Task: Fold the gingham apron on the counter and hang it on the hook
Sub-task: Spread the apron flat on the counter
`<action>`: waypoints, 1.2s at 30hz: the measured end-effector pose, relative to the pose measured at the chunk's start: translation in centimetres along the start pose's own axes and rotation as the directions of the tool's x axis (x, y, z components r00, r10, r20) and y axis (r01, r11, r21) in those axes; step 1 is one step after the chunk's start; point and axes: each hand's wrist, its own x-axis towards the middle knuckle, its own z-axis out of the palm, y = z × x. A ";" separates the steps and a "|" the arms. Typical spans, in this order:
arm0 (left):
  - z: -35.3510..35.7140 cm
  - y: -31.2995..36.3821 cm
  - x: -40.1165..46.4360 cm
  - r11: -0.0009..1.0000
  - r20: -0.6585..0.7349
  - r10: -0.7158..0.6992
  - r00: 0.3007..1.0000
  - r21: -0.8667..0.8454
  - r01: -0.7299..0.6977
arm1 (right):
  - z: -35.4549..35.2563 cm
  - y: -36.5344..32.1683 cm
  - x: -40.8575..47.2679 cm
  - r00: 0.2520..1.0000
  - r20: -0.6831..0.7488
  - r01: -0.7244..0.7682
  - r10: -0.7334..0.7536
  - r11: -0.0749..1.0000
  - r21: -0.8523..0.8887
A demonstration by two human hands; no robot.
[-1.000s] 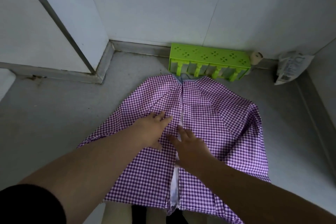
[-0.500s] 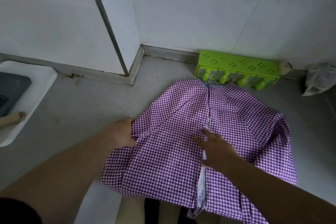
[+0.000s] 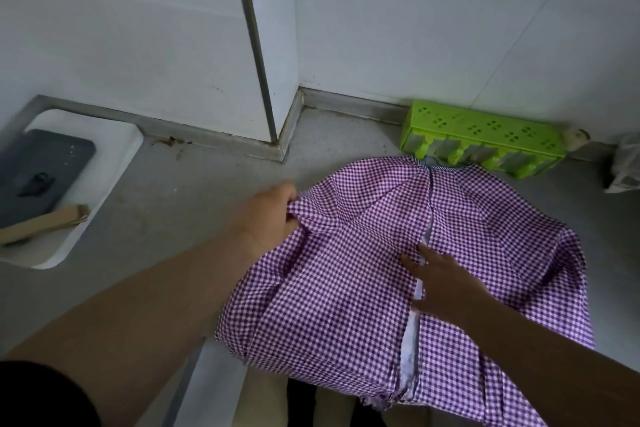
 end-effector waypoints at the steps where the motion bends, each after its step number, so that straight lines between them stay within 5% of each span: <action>1: 0.5 -0.5 -0.3 0.999 0.111 -0.051 0.993 0.021 0.049 | -0.5 -0.2 -0.3 1.000 0.009 -0.004 0.004 1.000 -0.004; 4: 2.3 -3.8 -1.8 0.959 0.326 -0.222 0.919 0.245 0.145 | -1.7 -0.7 -0.8 0.999 0.033 -0.014 0.014 1.000 0.007; 8: 2.5 -6.4 -1.0 0.945 0.275 -0.276 0.921 0.253 0.208 | -2.5 -1.5 -0.8 0.997 0.035 -0.072 0.070 0.996 0.061; 12: -1.9 -4.7 1.5 0.982 -0.218 -0.161 0.963 0.061 0.178 | -2.9 -3.3 -0.6 0.990 0.024 -0.139 0.137 0.985 0.103; 14: -4.3 -3.4 1.7 0.999 -0.458 0.040 0.888 0.026 -0.032 | -2.4 -3.4 -0.1 0.988 0.004 -0.151 0.152 0.982 0.112; 15: -5.3 -2.9 1.5 0.975 -0.483 0.218 0.848 0.142 -0.170 | -2.1 -3.4 0.1 0.989 0.004 -0.145 0.146 0.984 0.101; 17: -4.9 -2.9 1.7 0.757 -0.140 0.519 0.843 0.534 -0.377 | -1.6 -3.0 0.5 0.990 0.016 -0.141 0.140 0.986 0.090; 18: -4.5 -2.9 1.3 0.629 0.110 0.472 0.875 0.653 -0.422 | -1.5 -2.9 0.6 0.991 0.013 -0.136 0.135 0.987 0.080; 21: -3.1 -3.4 0.3 0.621 0.410 -0.116 0.905 0.741 -0.257 | -1.3 -2.5 0.8 0.993 -0.004 -0.117 0.118 0.991 0.061; 22: -2.8 -3.7 0.2 0.663 0.428 -0.276 0.861 0.733 -0.152 | -1.2 -2.4 0.9 0.994 -0.010 -0.105 0.106 0.993 0.053; 24: -2.2 -4.0 0.0 0.707 0.458 -0.366 0.810 0.703 -0.077 | -1.1 -2.3 0.9 0.995 -0.007 -0.100 0.100 0.994 0.043; 28: -1.2 -3.9 0.9 0.913 0.170 -0.009 0.985 0.404 -0.062 | -1.0 -1.7 0.5 0.996 -0.008 -0.086 0.086 0.995 0.049; 30: -0.1 -3.2 1.1 0.921 0.104 0.095 0.990 0.368 -0.127 | -0.9 -1.2 0.4 0.997 -0.013 -0.072 0.072 0.997 0.037; 36: 4.2 -2.2 1.0 0.909 0.297 -0.084 0.951 0.414 -0.049 | 0.4 0.9 0.5 0.998 -0.062 0.014 -0.012 1.000 0.024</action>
